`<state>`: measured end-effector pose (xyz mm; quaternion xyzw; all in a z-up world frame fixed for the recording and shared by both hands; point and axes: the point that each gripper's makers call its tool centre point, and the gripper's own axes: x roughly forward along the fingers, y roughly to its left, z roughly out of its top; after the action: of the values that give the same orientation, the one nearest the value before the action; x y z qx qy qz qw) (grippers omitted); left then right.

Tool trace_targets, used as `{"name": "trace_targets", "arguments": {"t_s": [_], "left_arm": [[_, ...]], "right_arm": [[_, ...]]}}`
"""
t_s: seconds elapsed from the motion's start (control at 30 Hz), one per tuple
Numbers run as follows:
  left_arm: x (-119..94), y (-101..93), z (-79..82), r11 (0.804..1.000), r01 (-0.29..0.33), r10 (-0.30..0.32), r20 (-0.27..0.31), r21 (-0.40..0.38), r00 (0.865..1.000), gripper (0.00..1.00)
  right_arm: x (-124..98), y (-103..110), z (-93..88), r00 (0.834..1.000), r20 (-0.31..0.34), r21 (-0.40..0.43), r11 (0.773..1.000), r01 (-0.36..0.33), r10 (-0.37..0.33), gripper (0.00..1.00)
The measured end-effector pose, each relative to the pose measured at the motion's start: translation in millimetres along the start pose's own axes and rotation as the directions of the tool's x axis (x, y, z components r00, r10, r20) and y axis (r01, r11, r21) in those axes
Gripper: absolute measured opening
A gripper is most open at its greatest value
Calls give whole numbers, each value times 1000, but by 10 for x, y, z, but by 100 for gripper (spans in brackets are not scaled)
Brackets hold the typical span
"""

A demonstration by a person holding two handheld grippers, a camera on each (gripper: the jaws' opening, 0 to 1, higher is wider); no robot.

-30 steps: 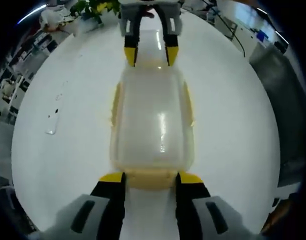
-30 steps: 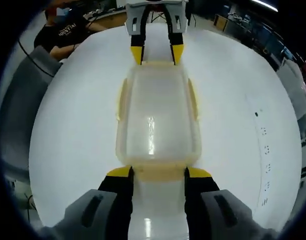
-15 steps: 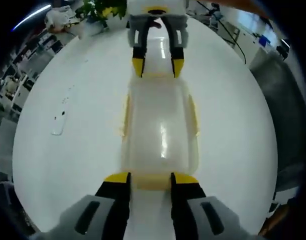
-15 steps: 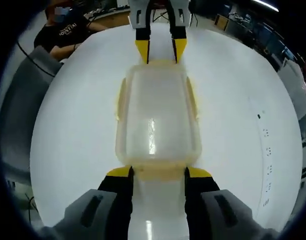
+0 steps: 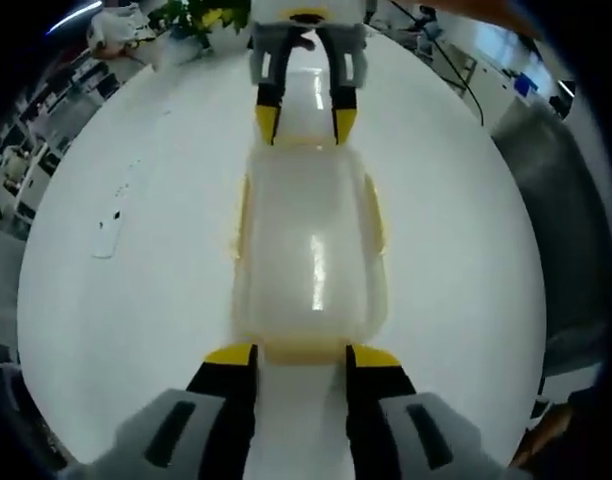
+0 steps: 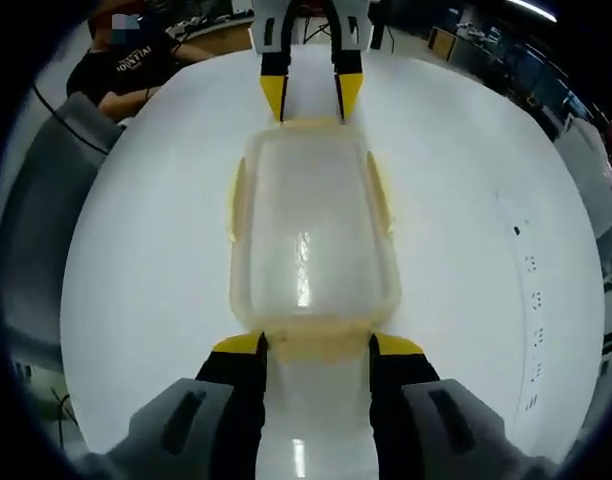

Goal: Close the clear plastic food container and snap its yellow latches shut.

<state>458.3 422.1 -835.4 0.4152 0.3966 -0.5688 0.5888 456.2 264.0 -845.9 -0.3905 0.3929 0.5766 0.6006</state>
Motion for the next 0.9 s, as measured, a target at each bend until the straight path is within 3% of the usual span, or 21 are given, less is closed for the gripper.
{"name": "trace_targets", "arguments": {"t_s": [0.13, 0.53, 0.7, 0.8, 0.9], "left_arm": [[48, -55, -10, 1000, 16, -16, -19, 8, 1000, 34], [58, 54, 4, 1000, -1, 1, -14, 4, 1000, 33], [51, 74, -8, 1000, -6, 6, -9, 8, 1000, 33], [53, 88, -9, 1000, -5, 5, -13, 10, 1000, 33], [57, 95, -17, 1000, -7, 7, -19, 12, 1000, 33]], "right_arm": [[-10, 14, 20, 1000, -2, -7, 1000, -1, 1, 38], [42, 15, 17, 1000, -11, -15, 1000, -17, 17, 38], [25, -35, 18, 1000, -17, -11, 1000, 21, -21, 48], [9, 28, 39, 1000, -18, -51, 999, -5, 4, 37], [25, 30, 48, 1000, -27, -62, 998, -3, 1, 38]]}}
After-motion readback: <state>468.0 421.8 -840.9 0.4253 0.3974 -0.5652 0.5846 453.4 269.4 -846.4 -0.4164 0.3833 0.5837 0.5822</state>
